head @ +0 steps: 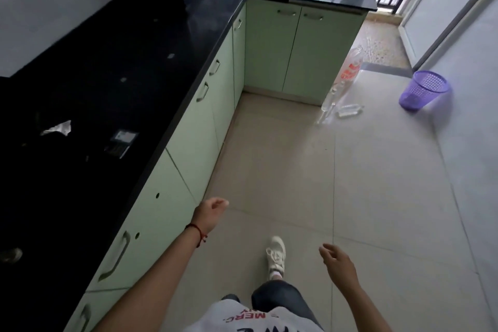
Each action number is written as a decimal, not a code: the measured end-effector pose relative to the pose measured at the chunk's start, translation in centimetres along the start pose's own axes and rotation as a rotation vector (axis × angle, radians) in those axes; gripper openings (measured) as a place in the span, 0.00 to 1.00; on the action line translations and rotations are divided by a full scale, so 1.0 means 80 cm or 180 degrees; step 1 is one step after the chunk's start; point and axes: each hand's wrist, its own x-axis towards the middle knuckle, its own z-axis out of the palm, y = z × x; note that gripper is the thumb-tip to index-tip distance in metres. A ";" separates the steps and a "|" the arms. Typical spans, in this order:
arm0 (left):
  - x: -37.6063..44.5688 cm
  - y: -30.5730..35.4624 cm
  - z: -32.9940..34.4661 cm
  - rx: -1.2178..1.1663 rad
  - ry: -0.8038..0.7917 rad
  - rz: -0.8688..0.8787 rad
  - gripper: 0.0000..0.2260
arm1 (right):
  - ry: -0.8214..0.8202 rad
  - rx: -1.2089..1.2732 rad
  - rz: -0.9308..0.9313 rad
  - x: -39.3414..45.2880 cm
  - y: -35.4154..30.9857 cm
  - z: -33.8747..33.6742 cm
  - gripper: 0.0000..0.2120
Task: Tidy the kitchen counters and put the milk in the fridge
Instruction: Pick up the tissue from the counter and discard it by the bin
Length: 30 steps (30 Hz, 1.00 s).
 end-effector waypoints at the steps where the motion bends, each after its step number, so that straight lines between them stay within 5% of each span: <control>1: 0.020 0.014 0.003 -0.0032 0.0051 0.0001 0.10 | -0.0029 0.0006 0.0008 0.025 -0.011 -0.006 0.16; 16: 0.176 0.076 -0.018 -0.0857 0.1131 -0.1278 0.12 | -0.1083 -0.0985 -0.0850 0.346 -0.330 -0.020 0.17; 26: 0.261 0.089 -0.060 -0.1352 0.1643 -0.1551 0.17 | -0.1645 -0.1321 -0.1450 0.420 -0.527 0.093 0.16; 30: 0.299 0.137 -0.084 -0.1412 0.1499 -0.1428 0.07 | -0.1850 -0.1505 -0.1747 0.422 -0.586 0.112 0.16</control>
